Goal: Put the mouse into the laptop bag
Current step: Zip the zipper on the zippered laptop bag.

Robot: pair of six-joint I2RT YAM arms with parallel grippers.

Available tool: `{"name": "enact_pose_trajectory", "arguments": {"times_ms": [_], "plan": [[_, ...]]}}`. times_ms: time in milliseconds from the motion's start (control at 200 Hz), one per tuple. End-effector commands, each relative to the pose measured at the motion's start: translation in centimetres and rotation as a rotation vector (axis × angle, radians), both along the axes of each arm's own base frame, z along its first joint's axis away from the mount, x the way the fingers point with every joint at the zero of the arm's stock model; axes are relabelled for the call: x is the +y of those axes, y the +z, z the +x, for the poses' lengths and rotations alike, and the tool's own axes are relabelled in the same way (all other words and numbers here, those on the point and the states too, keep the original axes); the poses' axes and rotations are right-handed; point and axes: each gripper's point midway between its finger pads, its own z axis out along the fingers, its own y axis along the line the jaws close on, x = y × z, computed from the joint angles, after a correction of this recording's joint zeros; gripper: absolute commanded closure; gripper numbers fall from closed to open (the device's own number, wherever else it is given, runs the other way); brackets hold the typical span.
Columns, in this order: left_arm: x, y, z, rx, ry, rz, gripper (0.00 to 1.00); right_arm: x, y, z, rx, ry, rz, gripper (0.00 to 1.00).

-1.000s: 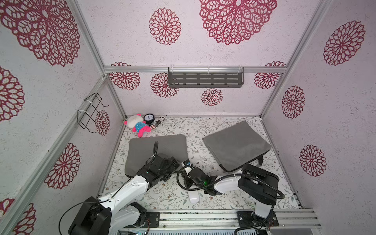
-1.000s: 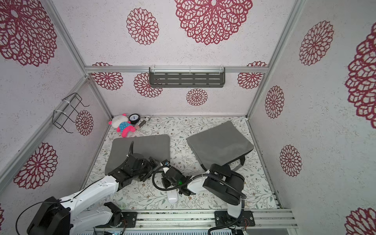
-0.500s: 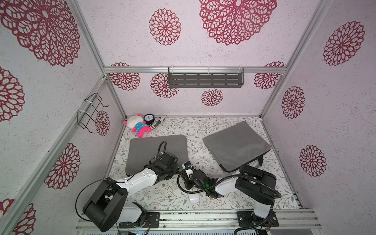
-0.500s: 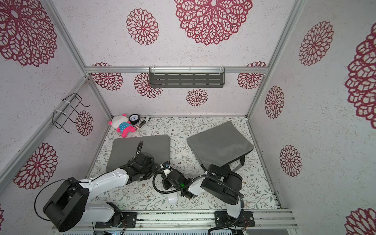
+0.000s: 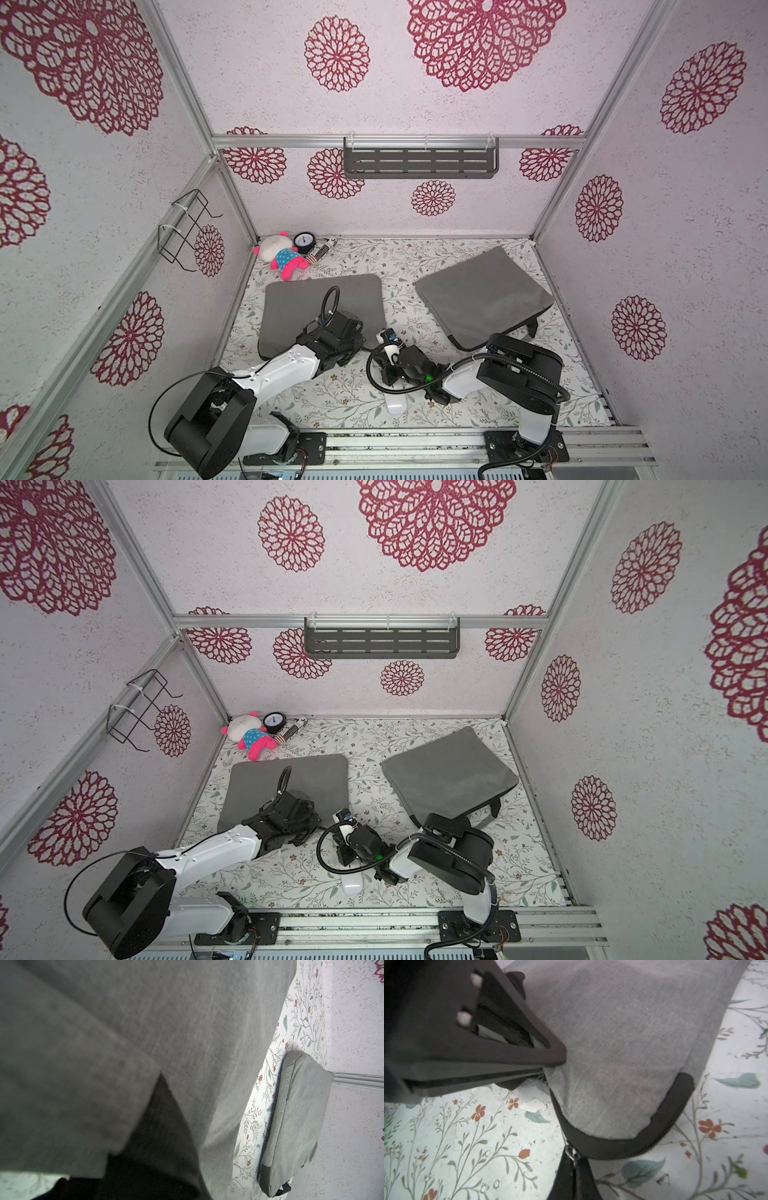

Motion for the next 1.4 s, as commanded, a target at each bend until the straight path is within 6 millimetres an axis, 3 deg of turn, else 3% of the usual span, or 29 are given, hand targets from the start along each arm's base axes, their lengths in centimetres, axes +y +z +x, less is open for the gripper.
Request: {"name": "enact_pose_trajectory", "arguments": {"times_ms": [0, 130, 335, 550, 841, 971, 1176, 1216, 1281, 1396], "plan": [[0.3, 1.3, 0.8, -0.058, 0.025, 0.004, 1.00, -1.5, -1.0, 1.0, 0.016, -0.016, -0.005, 1.00], [0.2, 1.6, 0.8, -0.065, 0.020, -0.004, 1.00, -3.0, -1.6, 2.7, 0.054, -0.063, 0.017, 1.00], [0.0, 1.7, 0.6, -0.071, 0.008, -0.016, 1.00, -2.9, -1.8, 3.4, 0.062, -0.064, 0.003, 1.00], [0.0, 1.9, 0.0, -0.078, 0.000, -0.027, 1.00, -4.6, -2.0, 5.6, 0.047, -0.139, -0.052, 1.00], [1.2, 1.7, -0.9, -0.070, 0.017, 0.010, 1.00, -5.8, -0.5, 4.7, -0.017, -0.091, -0.078, 1.00], [3.5, 1.4, -1.6, -0.035, 0.084, 0.094, 1.00, -4.2, 0.4, 3.0, 0.005, 0.006, -0.051, 1.00], [6.4, 1.2, -2.5, -0.027, 0.172, 0.107, 1.00, 1.5, 1.3, -1.2, -0.038, 0.163, -0.085, 1.00], [7.2, 1.0, -2.9, -0.014, 0.197, 0.108, 0.92, 2.4, 1.5, -1.7, -0.037, 0.188, -0.073, 1.00], [8.1, 0.7, -3.5, -0.005, 0.232, 0.095, 0.70, 3.7, 2.0, -2.4, -0.033, 0.225, -0.049, 1.00], [8.2, 1.0, -4.2, -0.029, 0.254, 0.031, 0.34, 5.3, 2.6, -2.9, -0.033, 0.260, -0.027, 1.00]]}}
